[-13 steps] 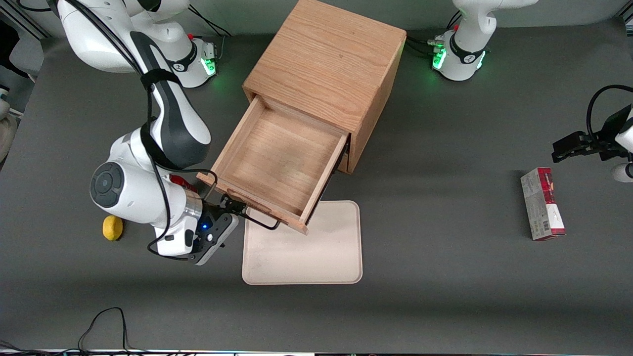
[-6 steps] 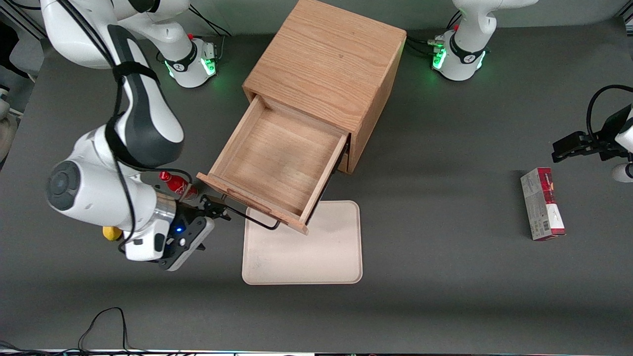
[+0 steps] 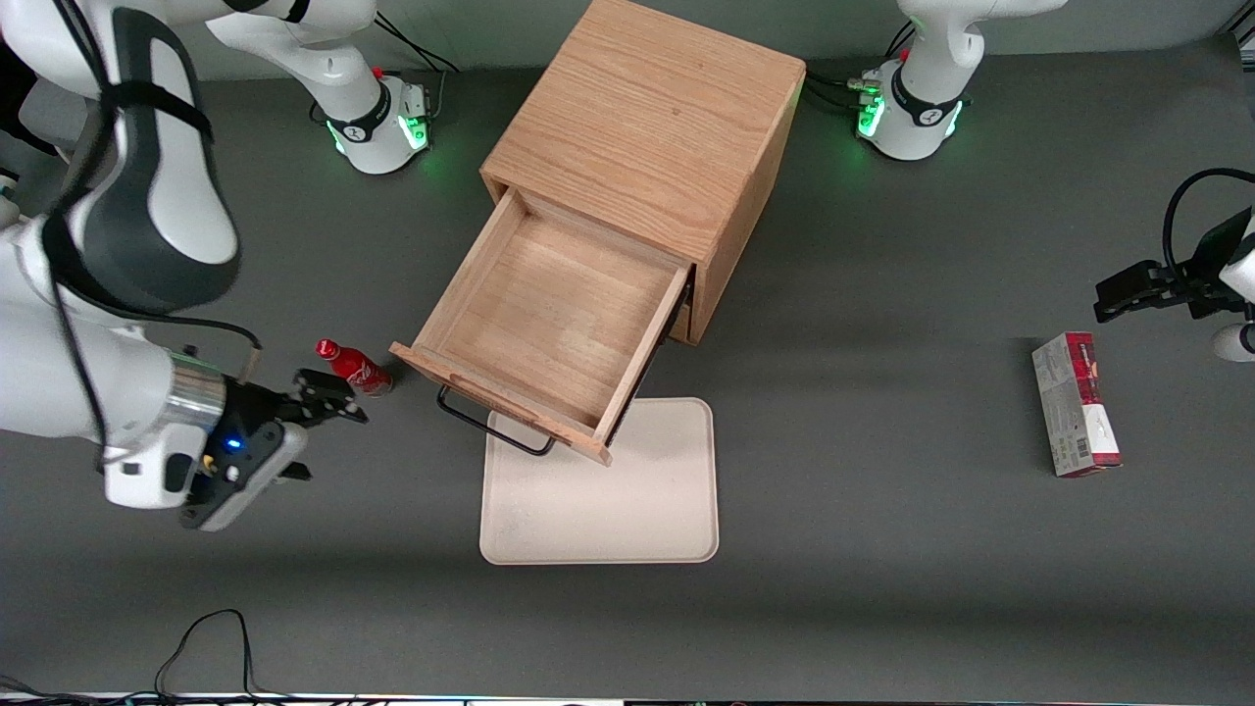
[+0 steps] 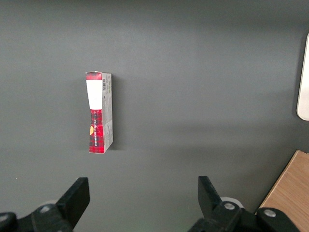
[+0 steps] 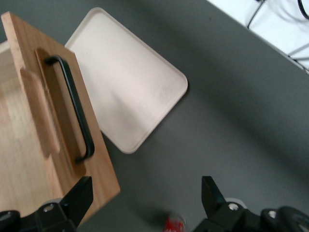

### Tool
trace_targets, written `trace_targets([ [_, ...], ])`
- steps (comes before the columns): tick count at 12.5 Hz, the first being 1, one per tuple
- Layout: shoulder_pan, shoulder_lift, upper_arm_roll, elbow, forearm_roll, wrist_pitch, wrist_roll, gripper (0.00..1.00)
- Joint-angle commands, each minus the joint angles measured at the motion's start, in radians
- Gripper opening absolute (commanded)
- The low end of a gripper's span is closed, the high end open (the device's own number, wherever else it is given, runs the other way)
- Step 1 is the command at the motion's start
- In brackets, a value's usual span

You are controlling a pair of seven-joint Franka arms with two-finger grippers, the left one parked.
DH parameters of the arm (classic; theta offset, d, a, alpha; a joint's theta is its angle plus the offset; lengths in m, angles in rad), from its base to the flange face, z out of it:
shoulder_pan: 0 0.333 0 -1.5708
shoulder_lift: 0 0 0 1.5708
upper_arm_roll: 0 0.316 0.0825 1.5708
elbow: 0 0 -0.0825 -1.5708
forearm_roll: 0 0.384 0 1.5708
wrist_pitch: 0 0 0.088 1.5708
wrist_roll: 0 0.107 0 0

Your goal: Open upper drawer

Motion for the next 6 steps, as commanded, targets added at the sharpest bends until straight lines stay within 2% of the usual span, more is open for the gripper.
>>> trace_targets([
  [1, 0.009, -0.123, -0.012, -0.113, -0.089, -0.076, 0.126, 1.0],
  [4, 0.01, -0.225, -0.013, -0.212, -0.199, -0.168, 0.272, 1.0],
  [6, 0.006, -0.339, -0.022, -0.374, -0.217, -0.159, 0.384, 1.0],
])
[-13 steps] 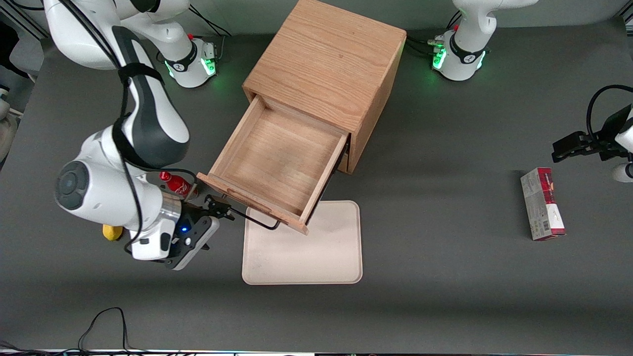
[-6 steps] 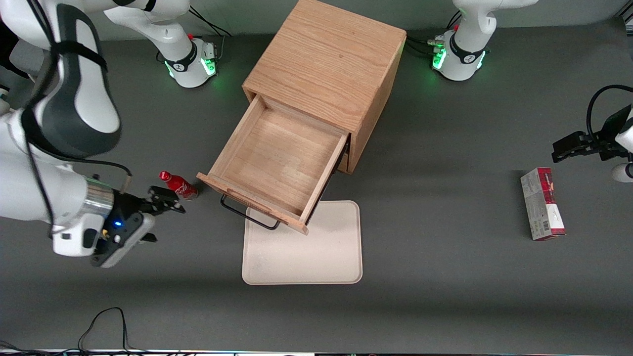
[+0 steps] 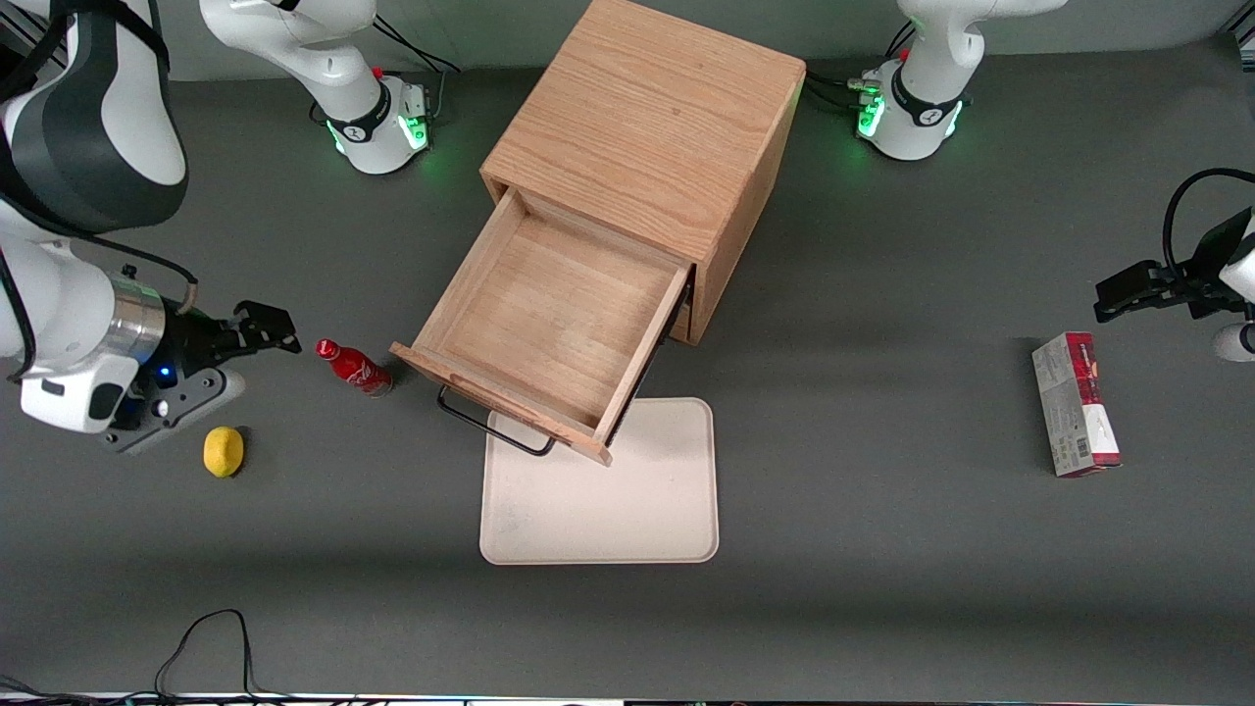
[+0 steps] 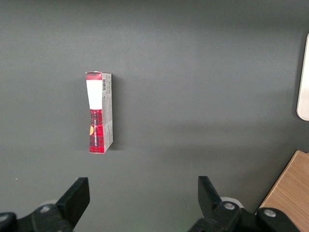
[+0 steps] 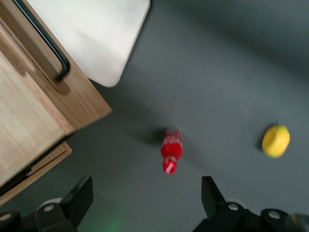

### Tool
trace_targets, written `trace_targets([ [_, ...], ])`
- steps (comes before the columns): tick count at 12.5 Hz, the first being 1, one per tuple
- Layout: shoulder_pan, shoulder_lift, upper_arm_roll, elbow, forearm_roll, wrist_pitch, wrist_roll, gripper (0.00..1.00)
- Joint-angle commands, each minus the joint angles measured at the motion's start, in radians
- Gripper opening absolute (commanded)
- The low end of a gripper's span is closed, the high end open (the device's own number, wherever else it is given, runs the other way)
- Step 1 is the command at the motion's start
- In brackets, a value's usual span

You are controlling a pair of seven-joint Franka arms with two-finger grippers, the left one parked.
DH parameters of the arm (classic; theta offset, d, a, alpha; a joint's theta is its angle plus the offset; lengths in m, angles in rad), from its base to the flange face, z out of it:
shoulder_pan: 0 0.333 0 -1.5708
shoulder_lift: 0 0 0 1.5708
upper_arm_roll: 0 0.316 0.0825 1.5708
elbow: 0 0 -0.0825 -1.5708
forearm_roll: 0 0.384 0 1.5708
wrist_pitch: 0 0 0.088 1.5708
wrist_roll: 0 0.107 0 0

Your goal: Open upper drawer

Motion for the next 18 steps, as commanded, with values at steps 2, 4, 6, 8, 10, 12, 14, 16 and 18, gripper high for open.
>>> trace_targets([
  [2, 0.004, -0.191, -0.067, -0.269, -0.027, 0.036, 0.153, 1.0],
  [4, 0.004, -0.192, -0.116, -0.268, -0.021, 0.024, 0.147, 1.0],
  [6, 0.004, -0.2, -0.138, -0.266, -0.03, -0.003, 0.149, 1.0],
  [8, 0.006, -0.201, -0.146, -0.266, -0.021, 0.023, 0.143, 1.0],
  [10, 0.009, -0.224, -0.144, -0.278, -0.022, 0.056, 0.137, 1.0],
  [12, 0.009, -0.234, -0.144, -0.312, -0.021, 0.107, 0.136, 1.0],
  [14, -0.006, -0.295, -0.132, -0.41, -0.021, 0.188, 0.112, 1.0],
  [16, -0.057, -0.309, -0.074, -0.403, -0.018, 0.188, 0.094, 1.0],
  [18, -0.051, -0.291, -0.063, -0.354, -0.018, 0.187, 0.124, 1.0],
])
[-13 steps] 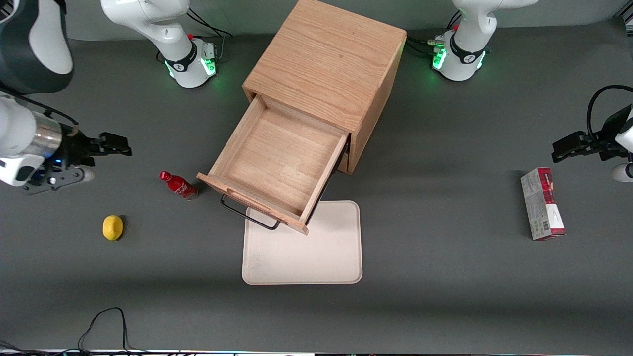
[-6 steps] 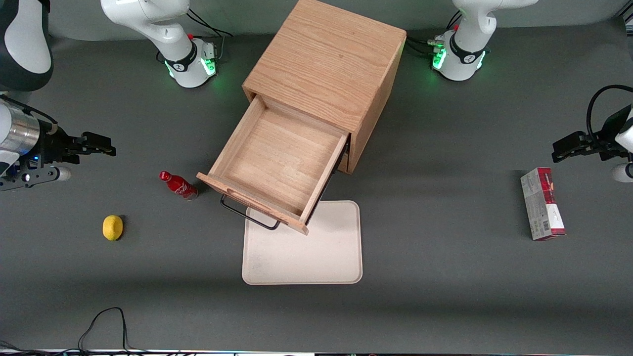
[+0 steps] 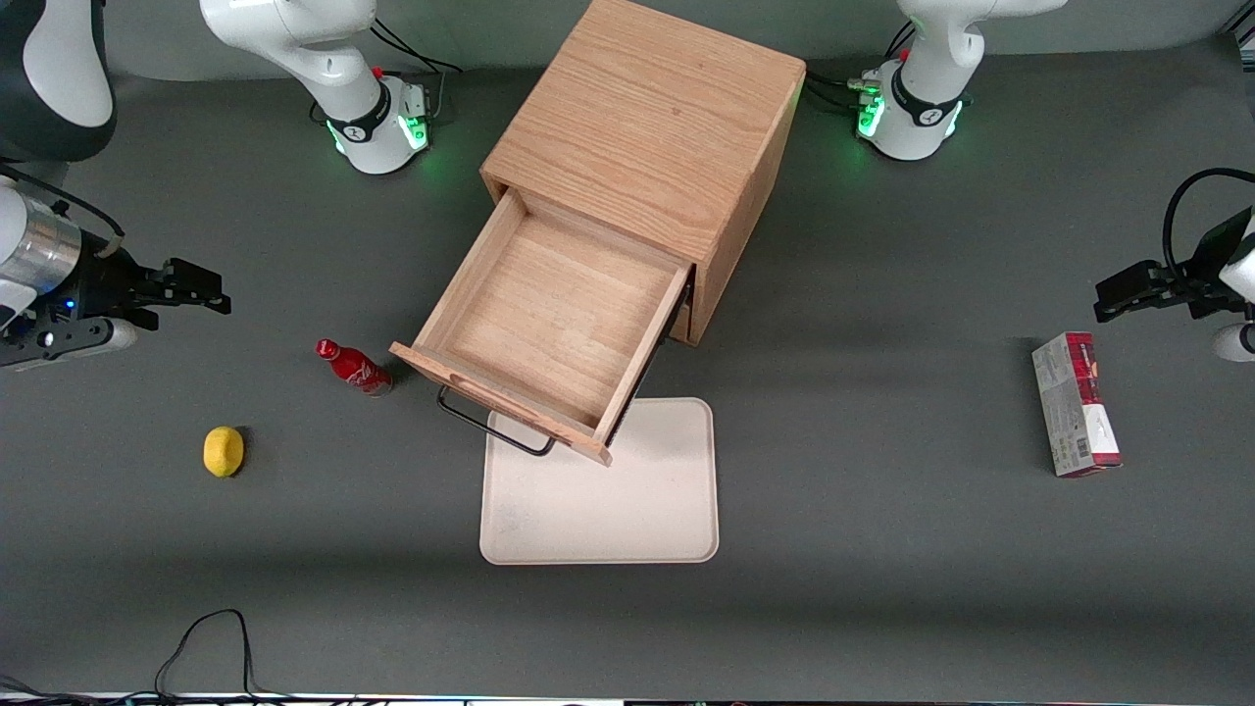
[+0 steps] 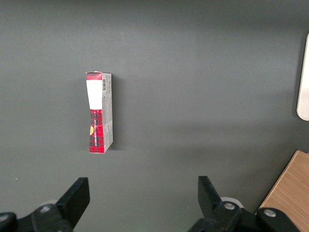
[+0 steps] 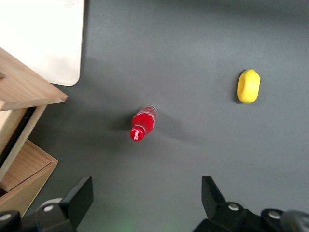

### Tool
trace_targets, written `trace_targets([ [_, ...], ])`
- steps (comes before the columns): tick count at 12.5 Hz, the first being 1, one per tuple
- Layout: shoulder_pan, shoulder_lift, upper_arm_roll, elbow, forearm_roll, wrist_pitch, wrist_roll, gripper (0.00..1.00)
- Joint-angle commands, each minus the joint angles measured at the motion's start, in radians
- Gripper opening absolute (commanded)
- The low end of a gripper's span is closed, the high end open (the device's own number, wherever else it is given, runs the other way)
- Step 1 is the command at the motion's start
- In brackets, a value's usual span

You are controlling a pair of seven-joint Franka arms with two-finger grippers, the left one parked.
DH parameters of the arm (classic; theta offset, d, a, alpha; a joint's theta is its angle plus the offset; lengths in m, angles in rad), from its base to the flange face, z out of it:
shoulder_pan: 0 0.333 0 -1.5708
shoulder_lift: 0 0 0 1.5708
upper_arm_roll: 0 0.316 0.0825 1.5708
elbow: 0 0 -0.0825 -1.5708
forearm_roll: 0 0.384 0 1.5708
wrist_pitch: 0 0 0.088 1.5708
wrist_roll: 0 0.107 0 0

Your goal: Open upper drawer

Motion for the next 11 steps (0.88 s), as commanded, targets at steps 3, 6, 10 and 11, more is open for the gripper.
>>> trace_targets([
  [3, 0.022, -0.015, 0.023, 0.033, -0.018, 0.012, 0.025, 1.0],
  [6, 0.018, 0.0, 0.026, 0.068, -0.017, -0.02, 0.03, 1.0],
  [10, 0.015, 0.005, 0.026, 0.071, -0.017, -0.022, 0.02, 1.0],
  [11, 0.013, 0.003, 0.026, 0.068, -0.017, -0.022, 0.027, 1.0],
])
